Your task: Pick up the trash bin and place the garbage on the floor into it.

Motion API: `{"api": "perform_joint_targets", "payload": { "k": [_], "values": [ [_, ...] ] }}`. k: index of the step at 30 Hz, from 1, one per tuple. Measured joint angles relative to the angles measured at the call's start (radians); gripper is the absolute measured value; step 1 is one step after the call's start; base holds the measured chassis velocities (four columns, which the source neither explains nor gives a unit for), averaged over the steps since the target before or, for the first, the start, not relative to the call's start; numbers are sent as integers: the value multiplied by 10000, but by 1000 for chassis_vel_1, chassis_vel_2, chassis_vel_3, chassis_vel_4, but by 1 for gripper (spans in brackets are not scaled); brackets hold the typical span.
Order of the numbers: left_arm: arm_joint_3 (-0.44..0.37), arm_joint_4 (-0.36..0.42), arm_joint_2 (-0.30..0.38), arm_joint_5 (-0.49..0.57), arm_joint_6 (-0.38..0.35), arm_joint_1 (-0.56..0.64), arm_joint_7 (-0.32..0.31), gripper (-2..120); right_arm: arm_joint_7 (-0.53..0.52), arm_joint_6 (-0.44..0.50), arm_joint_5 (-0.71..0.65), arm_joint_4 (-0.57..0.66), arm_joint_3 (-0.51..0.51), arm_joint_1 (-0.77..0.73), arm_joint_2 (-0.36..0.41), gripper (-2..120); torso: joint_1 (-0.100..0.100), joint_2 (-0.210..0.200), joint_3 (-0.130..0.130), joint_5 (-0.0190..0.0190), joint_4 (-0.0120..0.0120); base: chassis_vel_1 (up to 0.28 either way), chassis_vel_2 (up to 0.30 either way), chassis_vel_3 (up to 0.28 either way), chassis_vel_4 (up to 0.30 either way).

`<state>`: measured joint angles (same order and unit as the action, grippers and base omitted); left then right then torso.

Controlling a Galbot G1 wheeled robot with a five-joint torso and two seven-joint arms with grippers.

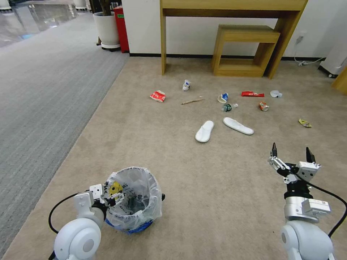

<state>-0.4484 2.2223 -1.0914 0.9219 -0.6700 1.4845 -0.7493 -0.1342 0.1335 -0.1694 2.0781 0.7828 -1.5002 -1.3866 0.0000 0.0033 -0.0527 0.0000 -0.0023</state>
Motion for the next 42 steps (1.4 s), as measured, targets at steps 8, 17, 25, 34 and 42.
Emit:
{"api": "perform_joint_targets", "payload": {
  "k": [8, 17, 25, 34, 42],
  "values": [
    [2, -160, 24, 361, -113, -68, -206, 100, -29, -134, -75, 115, 20, -13, 94, 100, 0, 0, 0, 0, 0, 0, 0, 0, 0],
    [-23, -461, -68, 447, -164, -141, -279, 100, -25, -146, -69, 12, -37, -3, 136, 100, 0, 0, 0, -1, 0, 0, 0, 0, 0],
    [-10, -720, -166, 447, -178, -213, -298, 100, -16, -183, -70, -86, -73, 60, 172, 100, 0, 0, 0, -1, 0, 0, 0, 0, 0],
    [16, -985, -226, 444, -180, -279, -306, 99, 4, -184, -40, -236, -121, 140, 172, 100, 0, 0, 0, 0, 0, 0, 0, 0, 0],
    [10, -1154, -299, 316, -188, -296, -266, 100, 8, -183, -26, -291, -146, 162, 179, 100, 0, 0, 0, -1, 0, 0, 0, 0, 0]
  ]
}}
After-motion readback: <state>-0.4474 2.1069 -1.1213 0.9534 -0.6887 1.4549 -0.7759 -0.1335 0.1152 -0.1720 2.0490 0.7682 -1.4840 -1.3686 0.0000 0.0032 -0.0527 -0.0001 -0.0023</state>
